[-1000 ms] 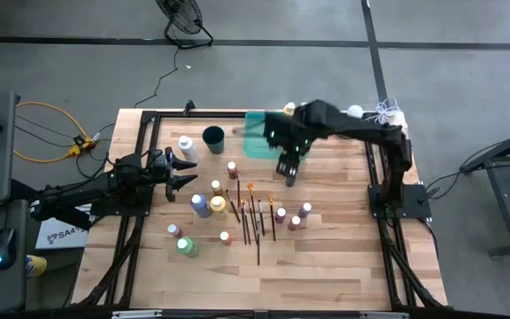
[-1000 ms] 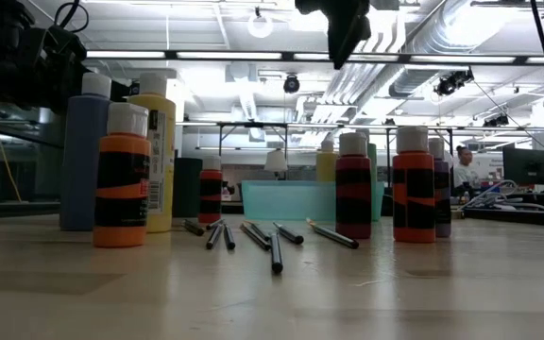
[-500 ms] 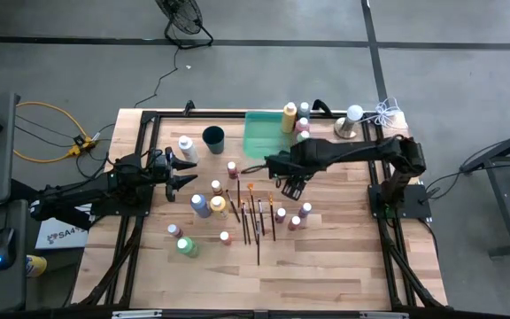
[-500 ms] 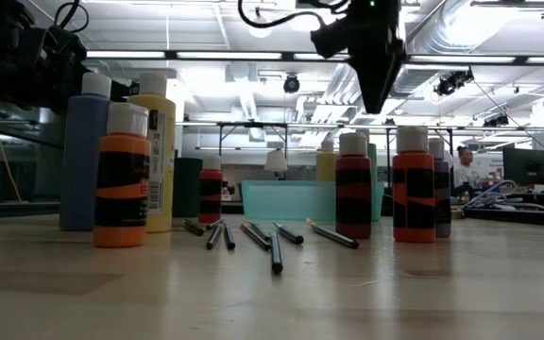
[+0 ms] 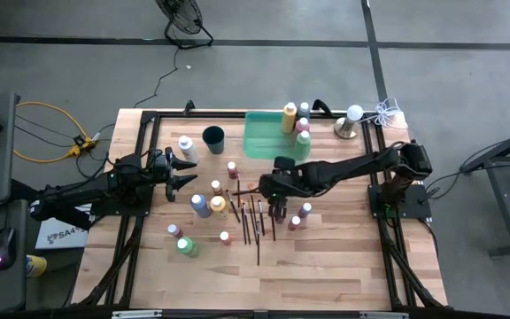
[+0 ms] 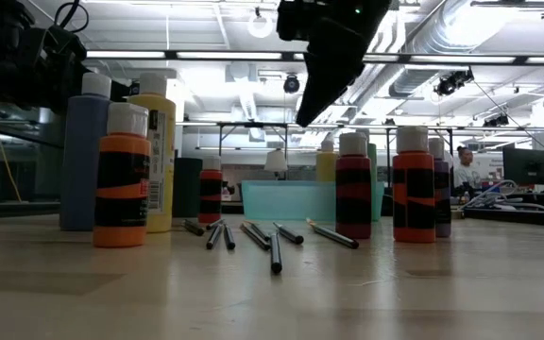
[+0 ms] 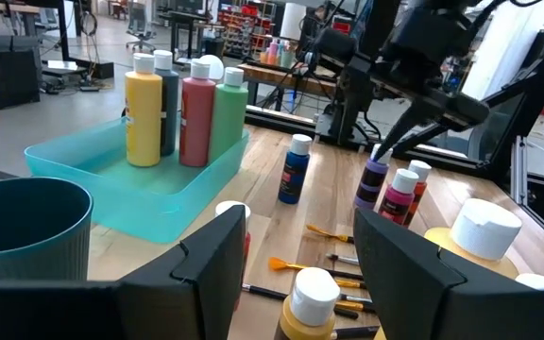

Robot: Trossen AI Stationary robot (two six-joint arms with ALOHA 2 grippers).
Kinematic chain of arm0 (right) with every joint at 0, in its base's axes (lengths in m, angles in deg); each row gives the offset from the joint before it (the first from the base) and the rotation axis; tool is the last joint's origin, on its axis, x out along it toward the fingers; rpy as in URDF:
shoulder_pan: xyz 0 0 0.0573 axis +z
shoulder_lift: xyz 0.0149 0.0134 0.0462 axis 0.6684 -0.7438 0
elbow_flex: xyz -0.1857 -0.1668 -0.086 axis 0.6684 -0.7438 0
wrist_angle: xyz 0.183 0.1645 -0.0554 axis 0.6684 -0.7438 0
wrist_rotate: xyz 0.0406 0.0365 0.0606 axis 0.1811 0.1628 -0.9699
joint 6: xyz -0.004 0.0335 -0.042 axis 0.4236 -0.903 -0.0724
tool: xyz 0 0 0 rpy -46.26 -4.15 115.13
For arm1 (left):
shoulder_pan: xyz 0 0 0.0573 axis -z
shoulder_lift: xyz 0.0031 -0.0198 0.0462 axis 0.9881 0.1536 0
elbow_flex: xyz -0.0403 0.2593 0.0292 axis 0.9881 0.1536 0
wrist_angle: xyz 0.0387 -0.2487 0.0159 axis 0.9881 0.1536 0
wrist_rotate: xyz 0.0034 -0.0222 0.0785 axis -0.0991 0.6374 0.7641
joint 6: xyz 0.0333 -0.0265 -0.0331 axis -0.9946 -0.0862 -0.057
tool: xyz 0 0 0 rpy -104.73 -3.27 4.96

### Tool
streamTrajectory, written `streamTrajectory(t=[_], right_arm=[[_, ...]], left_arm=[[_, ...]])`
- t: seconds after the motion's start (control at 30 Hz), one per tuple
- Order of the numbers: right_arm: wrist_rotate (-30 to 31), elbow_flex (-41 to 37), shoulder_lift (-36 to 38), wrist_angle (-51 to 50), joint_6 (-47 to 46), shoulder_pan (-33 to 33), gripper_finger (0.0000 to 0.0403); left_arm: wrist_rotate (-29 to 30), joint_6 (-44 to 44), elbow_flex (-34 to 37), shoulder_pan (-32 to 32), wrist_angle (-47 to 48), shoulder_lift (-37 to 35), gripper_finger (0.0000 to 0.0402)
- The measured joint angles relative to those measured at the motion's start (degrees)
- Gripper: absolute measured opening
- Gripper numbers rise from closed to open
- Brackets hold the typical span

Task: Pick & Place Paint Supplies
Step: Put the large white paint bottle into the green bin

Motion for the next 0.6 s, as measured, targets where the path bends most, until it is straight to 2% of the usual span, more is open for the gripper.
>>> streamTrajectory(t=[0.23,0.43,0.6], right_arm=[[3.37,-3.01,2.48,-7.87,-1.36,-0.01,0.0188],[5.20,-15.19,15.46,1.63,-2.96,0.46,0.0188],[9.04,-26.96,27.60,10.65,-4.22,1.42,0.0188]], left_arm=[[0.02,0.00,0.01,0.01,0.02,-0.01,0.0194],[-0.02,0.00,0.00,-0.01,-0.02,0.01,0.0194],[-0.02,0.00,0.02,0.01,-0.03,0.01,0.0194]])
